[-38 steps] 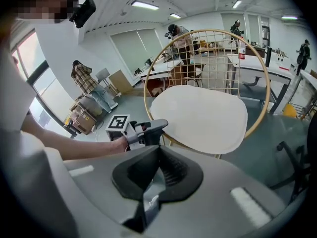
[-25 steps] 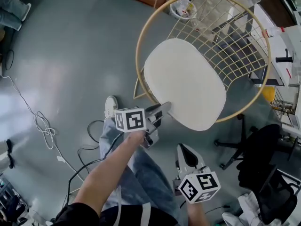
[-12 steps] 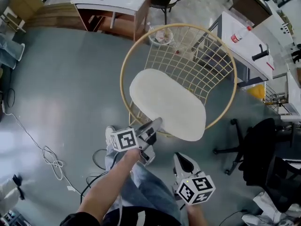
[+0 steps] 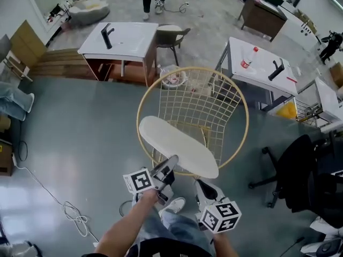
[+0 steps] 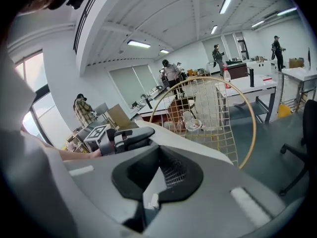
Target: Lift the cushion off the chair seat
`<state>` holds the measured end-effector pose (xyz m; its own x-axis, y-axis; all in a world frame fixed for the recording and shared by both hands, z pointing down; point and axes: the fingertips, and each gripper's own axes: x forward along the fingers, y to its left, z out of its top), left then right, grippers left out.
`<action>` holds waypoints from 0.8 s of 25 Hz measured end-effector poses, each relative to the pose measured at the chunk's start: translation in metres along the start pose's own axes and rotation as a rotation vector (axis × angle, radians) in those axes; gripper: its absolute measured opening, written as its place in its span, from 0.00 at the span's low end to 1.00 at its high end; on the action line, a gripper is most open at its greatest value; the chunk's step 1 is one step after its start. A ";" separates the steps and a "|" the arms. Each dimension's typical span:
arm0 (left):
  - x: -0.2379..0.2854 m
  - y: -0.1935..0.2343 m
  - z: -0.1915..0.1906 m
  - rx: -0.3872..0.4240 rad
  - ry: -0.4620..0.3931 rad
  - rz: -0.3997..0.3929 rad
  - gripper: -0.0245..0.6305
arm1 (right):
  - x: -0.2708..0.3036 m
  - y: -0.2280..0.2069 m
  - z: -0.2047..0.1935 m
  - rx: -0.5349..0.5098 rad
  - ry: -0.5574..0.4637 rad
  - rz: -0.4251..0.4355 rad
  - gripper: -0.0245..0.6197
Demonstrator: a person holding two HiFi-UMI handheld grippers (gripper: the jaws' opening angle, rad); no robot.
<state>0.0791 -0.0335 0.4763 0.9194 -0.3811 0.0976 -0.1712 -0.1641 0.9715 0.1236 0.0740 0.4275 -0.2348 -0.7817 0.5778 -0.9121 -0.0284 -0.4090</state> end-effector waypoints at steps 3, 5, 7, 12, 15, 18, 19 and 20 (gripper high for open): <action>-0.007 -0.023 0.003 0.016 0.000 -0.008 0.08 | -0.002 0.010 0.016 -0.006 -0.028 0.017 0.04; -0.018 -0.031 0.008 0.046 -0.002 0.034 0.08 | -0.004 0.017 0.028 -0.019 -0.052 0.028 0.04; -0.028 -0.039 0.010 0.065 -0.012 0.071 0.08 | -0.007 0.022 0.038 -0.036 -0.073 0.037 0.04; -0.038 -0.081 0.016 0.033 -0.070 0.017 0.08 | -0.014 0.034 0.064 -0.071 -0.133 0.056 0.04; -0.042 -0.104 0.029 0.056 -0.119 -0.003 0.08 | -0.018 0.040 0.083 -0.070 -0.174 0.070 0.04; -0.049 -0.126 0.040 0.101 -0.158 0.004 0.08 | -0.026 0.049 0.099 -0.079 -0.211 0.086 0.04; -0.054 -0.128 0.045 0.161 -0.160 0.039 0.08 | -0.028 0.053 0.104 -0.090 -0.222 0.091 0.04; -0.057 -0.133 0.049 0.194 -0.168 0.052 0.08 | -0.031 0.056 0.108 -0.102 -0.232 0.096 0.04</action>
<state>0.0327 -0.0342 0.3306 0.8386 -0.5365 0.0938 -0.2965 -0.3052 0.9049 0.1160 0.0293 0.3098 -0.2493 -0.9000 0.3575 -0.9214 0.1068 -0.3737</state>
